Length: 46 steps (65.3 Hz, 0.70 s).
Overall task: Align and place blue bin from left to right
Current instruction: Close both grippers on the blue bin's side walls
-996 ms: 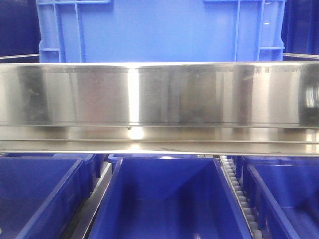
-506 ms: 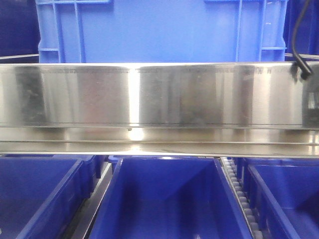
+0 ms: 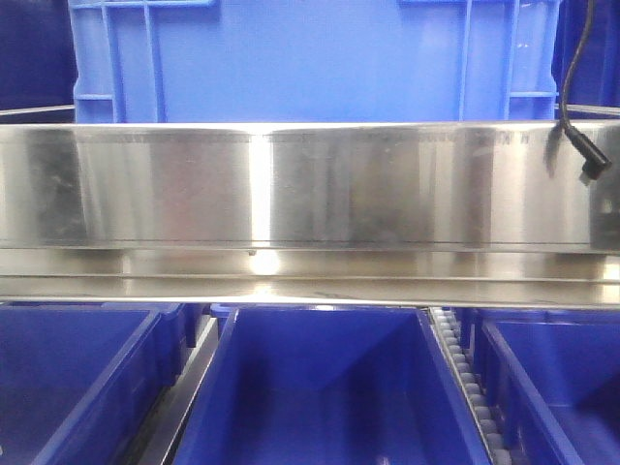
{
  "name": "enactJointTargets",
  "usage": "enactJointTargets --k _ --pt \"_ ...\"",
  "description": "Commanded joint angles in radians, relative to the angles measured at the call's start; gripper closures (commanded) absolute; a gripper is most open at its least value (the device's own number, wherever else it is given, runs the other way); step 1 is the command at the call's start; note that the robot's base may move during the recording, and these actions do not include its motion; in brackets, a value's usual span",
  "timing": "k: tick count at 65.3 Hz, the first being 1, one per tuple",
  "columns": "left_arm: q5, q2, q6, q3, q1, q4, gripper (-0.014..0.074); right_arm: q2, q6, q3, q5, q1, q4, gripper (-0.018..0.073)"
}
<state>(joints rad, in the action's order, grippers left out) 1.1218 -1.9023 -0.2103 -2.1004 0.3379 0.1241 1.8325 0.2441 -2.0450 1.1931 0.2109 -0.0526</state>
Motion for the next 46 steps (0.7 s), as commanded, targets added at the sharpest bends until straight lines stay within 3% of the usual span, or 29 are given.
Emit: enactJointTargets --k 1,12,46 --pt "-0.012 0.002 -0.005 -0.009 -0.015 -0.029 0.0029 0.004 0.002 -0.009 -0.026 -0.033 0.059 -0.0009" --pt "-0.012 -0.004 -0.003 -0.009 -0.023 -0.044 0.0029 0.011 -0.048 -0.009 -0.024 -0.041 0.062 -0.0009" --pt "-0.004 -0.028 -0.001 -0.009 -0.023 -0.044 0.0029 0.052 -0.074 -0.009 -0.016 -0.041 0.062 -0.0009"
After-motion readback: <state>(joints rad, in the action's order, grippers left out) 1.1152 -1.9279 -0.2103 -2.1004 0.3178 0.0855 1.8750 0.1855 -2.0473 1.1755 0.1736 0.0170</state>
